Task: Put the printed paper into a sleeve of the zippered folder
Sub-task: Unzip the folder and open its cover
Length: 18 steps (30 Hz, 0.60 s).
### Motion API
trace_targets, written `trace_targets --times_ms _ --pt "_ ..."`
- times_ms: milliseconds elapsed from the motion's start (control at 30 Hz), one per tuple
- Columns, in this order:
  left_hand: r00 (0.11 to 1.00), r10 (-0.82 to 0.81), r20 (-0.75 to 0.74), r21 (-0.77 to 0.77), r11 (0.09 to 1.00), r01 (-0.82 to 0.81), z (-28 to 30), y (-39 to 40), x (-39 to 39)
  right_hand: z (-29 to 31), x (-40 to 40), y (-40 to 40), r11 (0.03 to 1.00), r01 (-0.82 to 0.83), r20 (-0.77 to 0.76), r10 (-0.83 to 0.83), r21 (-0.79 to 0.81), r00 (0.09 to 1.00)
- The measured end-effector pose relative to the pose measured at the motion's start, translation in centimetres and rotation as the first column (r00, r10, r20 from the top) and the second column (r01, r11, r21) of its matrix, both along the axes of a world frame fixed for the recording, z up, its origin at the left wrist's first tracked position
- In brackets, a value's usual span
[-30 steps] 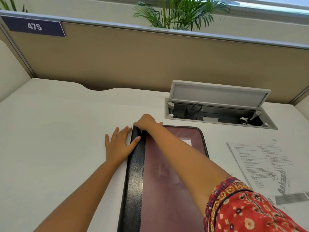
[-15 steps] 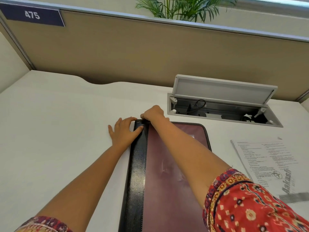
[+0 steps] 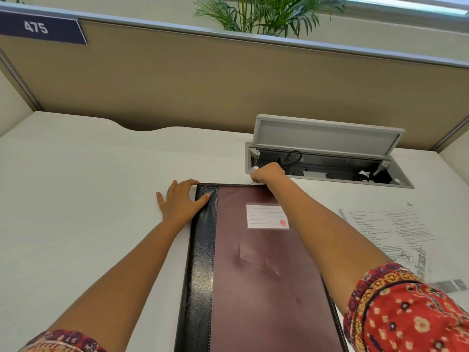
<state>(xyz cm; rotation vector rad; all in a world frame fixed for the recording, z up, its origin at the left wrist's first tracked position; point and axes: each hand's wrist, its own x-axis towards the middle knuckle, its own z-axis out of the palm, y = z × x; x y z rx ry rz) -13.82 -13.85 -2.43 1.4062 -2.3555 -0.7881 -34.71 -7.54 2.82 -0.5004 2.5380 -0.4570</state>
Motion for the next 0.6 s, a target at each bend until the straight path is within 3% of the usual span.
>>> trace_targets --times_ms 467,533,600 --pt "1.0 -0.009 0.0 0.047 0.999 0.009 0.1 -0.4 0.0 0.4 -5.6 3.9 0.999 0.021 -0.06 -0.02 0.028 0.998" --pt "1.0 -0.008 -0.006 0.04 0.999 0.008 0.0 -0.3 0.0 -0.1 -7.0 5.6 0.997 0.069 0.0 -0.069 -0.032 0.998" --pt "1.0 -0.007 -0.006 0.038 0.999 0.007 -0.1 -0.4 0.0 -0.8 -8.1 7.1 0.969 0.156 0.183 -0.12 -0.194 0.976"
